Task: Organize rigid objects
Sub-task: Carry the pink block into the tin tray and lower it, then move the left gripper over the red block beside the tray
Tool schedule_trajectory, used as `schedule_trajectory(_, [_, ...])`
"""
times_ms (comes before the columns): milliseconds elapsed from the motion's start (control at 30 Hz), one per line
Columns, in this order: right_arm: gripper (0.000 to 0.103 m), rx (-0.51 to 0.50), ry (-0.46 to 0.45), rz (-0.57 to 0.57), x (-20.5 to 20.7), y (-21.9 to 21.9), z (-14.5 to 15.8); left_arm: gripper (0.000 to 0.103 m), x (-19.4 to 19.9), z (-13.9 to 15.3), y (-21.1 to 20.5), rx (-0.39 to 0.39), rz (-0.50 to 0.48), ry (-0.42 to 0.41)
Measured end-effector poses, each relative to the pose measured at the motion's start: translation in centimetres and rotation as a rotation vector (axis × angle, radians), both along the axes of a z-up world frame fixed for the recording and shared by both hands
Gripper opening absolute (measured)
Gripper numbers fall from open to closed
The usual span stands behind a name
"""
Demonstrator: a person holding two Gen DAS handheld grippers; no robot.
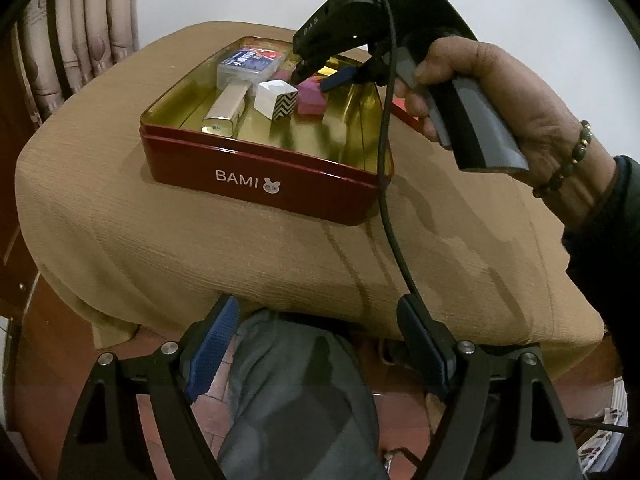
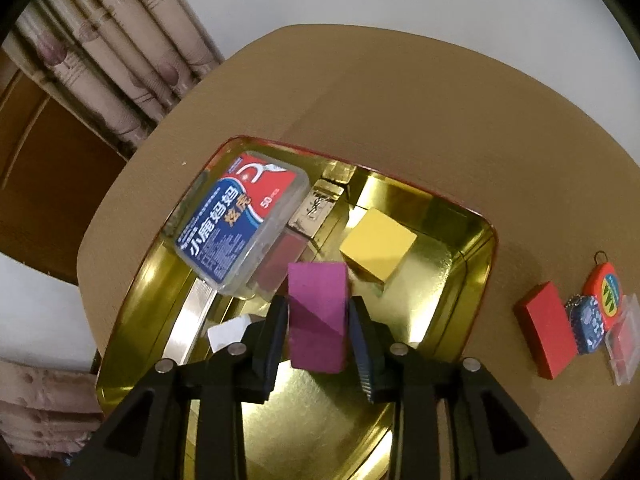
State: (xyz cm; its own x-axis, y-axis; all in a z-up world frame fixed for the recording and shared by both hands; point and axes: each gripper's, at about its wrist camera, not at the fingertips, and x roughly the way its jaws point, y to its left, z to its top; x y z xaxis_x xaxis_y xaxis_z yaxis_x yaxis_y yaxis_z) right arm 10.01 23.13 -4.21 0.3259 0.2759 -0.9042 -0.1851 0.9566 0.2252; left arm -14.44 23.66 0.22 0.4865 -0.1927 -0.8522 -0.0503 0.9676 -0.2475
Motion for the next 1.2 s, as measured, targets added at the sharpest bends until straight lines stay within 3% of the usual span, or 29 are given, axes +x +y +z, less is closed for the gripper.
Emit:
schedule_trajectory(133, [0.033, 0.070, 0.001, -0.011, -0.4, -1.0, 0.4, 0.078, 0.0, -0.1, 0.0, 0.007, -0.004, 0.004])
schedule_trajectory(233, [0.033, 0.128, -0.090, -0.020, -2.1, -2.5, 2.3, 0.078, -0.3, 0.2, -0.1, 0.025, 0.002, -0.010])
schedule_trajectory(333, [0.033, 0.179, -0.215, -0.089, -5.2, -6.9, 3.9, 0.078, -0.6, 0.5, -0.5, 0.055, -0.002, -0.029])
schedule_trajectory(467, [0.033, 0.026, -0.328, -0.243, -9.2, -14.6, 3.1, 0.078, -0.9, 0.5, -1.4, 0.087, -0.030, -0.027])
schedule_trajectory(700, [0.033, -0.272, -0.303, -0.507, -14.7, -29.2, -0.9, 0.078, -0.9, 0.0, -5.2, 0.174, -0.123, -0.022])
schedule_trajectory(867, [0.035, -0.337, -0.288, -0.624, -16.6, -35.5, -2.1, 0.078, 0.4, 0.8, -9.0, 0.229, -0.206, -0.046])
schedule_trajectory(967, [0.051, -0.277, -0.298, -0.671, -17.4, -37.8, -2.2, 0.078, 2.7, 2.2, -11.4, 0.237, -0.233, -0.066])
schedule_trajectory(1000, [0.052, -0.268, -0.292, -0.678, -17.4, -38.0, -2.3, 0.078, 3.5, 2.6, -11.9, 0.233, -0.234, -0.069])
schedule_trajectory(1200, [0.068, -0.266, -0.286, -0.639, -17.4, -38.6, -2.4, 0.079, 12.5, 5.2, -13.8, 0.124, -0.103, -0.072])
